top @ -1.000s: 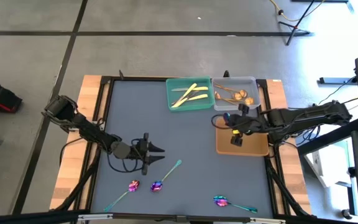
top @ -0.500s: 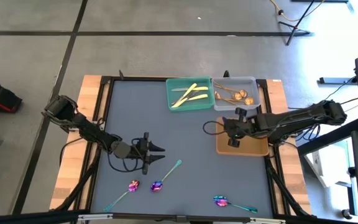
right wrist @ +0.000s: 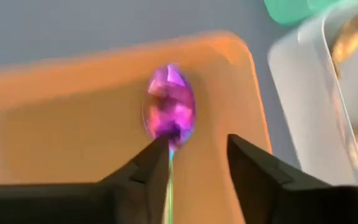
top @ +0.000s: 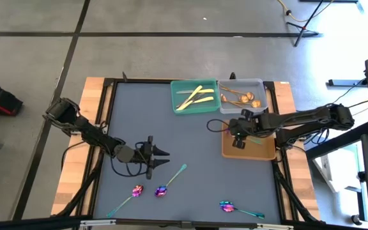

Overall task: Sort silverware by color (type)
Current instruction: Put the iridescent spoon into the orange bin

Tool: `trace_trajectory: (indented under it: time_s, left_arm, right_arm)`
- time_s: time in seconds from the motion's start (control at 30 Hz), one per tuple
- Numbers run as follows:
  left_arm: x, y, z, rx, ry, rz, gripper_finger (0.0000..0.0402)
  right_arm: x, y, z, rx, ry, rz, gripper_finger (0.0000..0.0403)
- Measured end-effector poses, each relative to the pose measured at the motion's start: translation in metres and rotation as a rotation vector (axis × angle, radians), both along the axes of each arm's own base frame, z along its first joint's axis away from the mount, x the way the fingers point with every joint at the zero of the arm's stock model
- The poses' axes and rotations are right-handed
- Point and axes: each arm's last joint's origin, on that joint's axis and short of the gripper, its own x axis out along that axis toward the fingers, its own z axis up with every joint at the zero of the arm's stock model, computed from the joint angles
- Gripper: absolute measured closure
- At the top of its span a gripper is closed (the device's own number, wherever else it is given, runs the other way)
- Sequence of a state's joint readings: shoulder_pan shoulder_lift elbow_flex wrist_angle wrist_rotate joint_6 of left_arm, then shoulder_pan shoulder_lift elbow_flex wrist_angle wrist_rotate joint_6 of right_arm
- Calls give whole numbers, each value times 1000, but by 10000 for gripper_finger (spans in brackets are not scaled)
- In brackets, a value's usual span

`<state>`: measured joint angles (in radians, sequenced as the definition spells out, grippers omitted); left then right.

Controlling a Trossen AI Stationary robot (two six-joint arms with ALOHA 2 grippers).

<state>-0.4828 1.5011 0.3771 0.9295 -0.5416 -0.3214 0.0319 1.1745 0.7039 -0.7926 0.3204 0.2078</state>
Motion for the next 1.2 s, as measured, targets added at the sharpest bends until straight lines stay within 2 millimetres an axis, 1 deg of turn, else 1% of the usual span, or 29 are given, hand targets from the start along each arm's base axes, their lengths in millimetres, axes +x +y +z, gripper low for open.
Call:
trace_trajectory:
  time_s: [0.1, 0.17, 0.23, 0.33, 0.47, 0.57, 0.67, 0.73, 0.9, 0.97, 1.03, 1.2]
  left_arm:
    - [0, 0, 0, 0, 0, 0, 278]
    - [0, 0, 0, -2, 0, 0, 278]
    - [0, 0, 0, -11, -1, 2, 278]
    - [0, -1, 0, -14, -3, -2, 278]
    - [2, -4, 3, -13, -13, -10, 278]
    - [8, -14, 4, 25, -12, -40, 278]
    - [19, -25, 2, 53, -5, -85, 278]
    - [25, -30, -4, 64, 21, -105, 278]
    - [36, -39, -14, 41, 58, -176, 278]
    - [35, -41, -16, 46, 78, -184, 278]
    - [34, -43, -15, 46, 77, -181, 278]
    - [21, -55, -3, 45, 50, -171, 278]
  right_arm:
    - [7, 4, 17, 54, -63, 21, 223]
    - [13, 7, 28, 57, -125, 43, 208]
    - [20, 13, 36, 55, -212, 80, 199]
    - [32, 26, 43, 73, -364, 190, 192]
    - [43, 50, 44, 125, -554, 363, 194]
    - [48, 65, 41, 152, -661, 455, 196]
    - [52, 77, 29, 164, -694, 511, 196]
    - [58, 83, 20, 170, -709, 523, 196]
    - [79, 97, -6, 202, -709, 566, 196]
    - [92, 102, -14, 225, -726, 583, 196]
    - [104, 106, -26, 234, -700, 591, 196]
    - [138, 118, -45, 229, -651, 600, 196]
